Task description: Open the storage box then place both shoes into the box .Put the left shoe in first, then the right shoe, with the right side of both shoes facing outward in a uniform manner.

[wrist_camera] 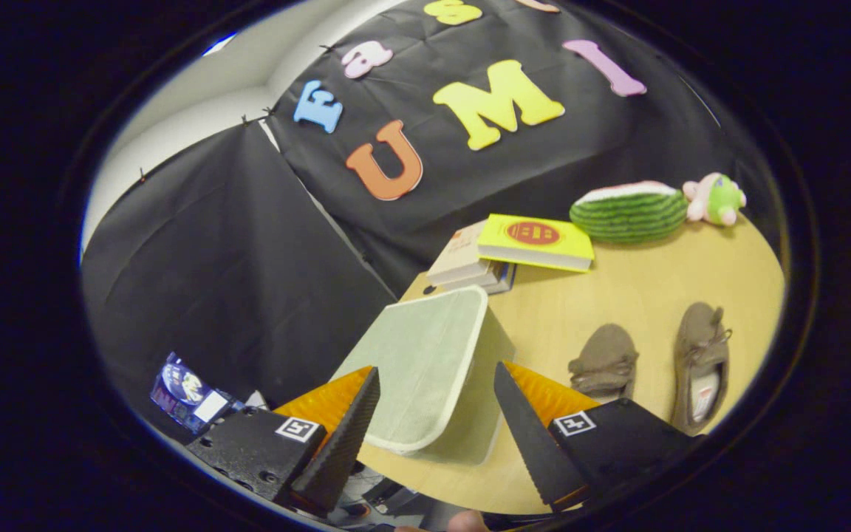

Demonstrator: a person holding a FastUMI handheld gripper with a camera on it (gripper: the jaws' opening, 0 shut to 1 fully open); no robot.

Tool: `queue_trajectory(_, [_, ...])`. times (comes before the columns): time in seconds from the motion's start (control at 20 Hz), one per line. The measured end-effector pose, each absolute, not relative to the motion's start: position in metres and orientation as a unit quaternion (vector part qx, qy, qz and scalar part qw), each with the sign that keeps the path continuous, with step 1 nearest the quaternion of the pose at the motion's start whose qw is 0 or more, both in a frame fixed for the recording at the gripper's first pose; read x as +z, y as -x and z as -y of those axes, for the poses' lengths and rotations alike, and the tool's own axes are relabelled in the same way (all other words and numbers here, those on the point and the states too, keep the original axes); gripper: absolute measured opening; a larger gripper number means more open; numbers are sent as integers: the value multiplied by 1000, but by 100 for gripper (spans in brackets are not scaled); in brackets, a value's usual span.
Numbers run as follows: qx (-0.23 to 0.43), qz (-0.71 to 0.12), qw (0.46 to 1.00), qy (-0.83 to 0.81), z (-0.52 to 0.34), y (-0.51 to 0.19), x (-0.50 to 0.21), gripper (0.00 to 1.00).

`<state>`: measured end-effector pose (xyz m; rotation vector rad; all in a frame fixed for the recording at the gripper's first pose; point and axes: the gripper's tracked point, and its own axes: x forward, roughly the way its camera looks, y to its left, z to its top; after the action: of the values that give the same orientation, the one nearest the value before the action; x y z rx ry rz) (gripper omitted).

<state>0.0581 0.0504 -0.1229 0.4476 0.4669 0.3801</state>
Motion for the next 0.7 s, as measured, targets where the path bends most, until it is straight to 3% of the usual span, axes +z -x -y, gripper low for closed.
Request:
queue_trajectory(0.25, [196, -282, 903, -259, -62, -70, -154, 94])
queue_trajectory(0.5, [198, -306, 883, -295, -71, -77, -166, 76])
queue_trajectory(0.65, [200, -329, 865, -321, -75, -75, -174, 47])
queue_trajectory(0.7, [200, -335, 859, -332, -79, -73, -175, 42])
